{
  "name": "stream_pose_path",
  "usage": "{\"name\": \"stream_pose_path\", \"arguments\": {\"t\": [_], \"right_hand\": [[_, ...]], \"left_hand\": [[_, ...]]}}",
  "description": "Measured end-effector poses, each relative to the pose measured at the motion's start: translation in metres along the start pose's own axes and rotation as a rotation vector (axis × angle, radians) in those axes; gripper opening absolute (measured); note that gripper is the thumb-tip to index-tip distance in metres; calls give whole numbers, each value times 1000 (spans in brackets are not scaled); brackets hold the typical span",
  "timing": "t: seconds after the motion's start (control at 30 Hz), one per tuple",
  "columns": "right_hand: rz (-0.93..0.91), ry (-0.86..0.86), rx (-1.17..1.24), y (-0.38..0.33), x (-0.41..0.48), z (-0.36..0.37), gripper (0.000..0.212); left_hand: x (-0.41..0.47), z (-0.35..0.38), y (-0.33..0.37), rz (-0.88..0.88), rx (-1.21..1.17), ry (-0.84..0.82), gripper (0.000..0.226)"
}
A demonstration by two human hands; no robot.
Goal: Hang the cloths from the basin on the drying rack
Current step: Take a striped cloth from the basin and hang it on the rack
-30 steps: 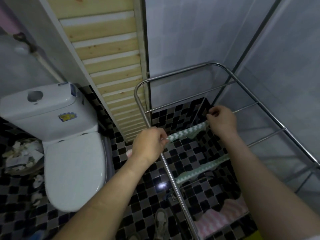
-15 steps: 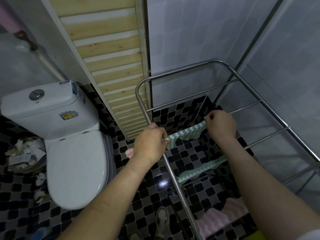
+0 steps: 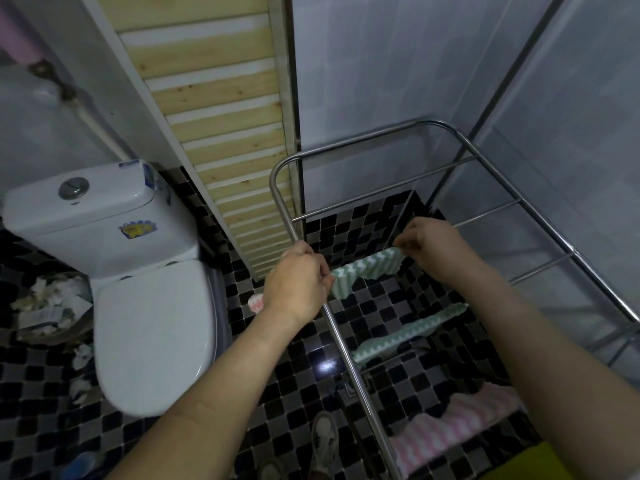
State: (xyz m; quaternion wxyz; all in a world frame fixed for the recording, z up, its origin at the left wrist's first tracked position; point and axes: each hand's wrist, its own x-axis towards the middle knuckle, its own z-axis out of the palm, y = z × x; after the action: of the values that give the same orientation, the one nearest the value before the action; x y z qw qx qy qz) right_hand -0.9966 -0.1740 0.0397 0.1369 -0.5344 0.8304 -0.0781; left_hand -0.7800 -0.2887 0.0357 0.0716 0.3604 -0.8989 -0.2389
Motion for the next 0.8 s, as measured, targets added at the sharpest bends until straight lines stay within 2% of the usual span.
{"name": "stream_pose_path", "arguments": {"t": [0.23, 0.33, 0.37, 0.43, 0.5, 0.6, 0.63, 0.7, 0.8], "right_hand": [[-44, 25, -87, -1, -4, 2, 34], [-67, 41, -88, 1, -7, 4, 37], [-54, 33, -86, 3, -9, 4, 39], [33, 17, -36, -1, -9, -2, 41], [162, -27, 190, -12, -13, -19, 37], [252, -81, 753, -43, -25, -46, 22], [255, -132, 909, -56, -31, -53, 23], [209, -286, 1153, -80, -39, -60, 33], [90, -503, 1381, -110, -42, -60, 42]], "left_hand": [[-2, 2, 1, -23, -5, 13, 10], [-1, 0, 3, -44, -14, -69, 8], [0, -4, 3, -81, -91, -122, 8], [-1, -27, 1, -244, -475, -239, 16], [-6, -56, -6, -313, -844, -298, 31], [-18, -95, -10, -263, -1299, -315, 42], [-21, -101, -8, -249, -1422, -325, 42], [-26, -107, -5, -217, -1561, -325, 43], [-28, -107, -2, -183, -1664, -306, 38]]}}
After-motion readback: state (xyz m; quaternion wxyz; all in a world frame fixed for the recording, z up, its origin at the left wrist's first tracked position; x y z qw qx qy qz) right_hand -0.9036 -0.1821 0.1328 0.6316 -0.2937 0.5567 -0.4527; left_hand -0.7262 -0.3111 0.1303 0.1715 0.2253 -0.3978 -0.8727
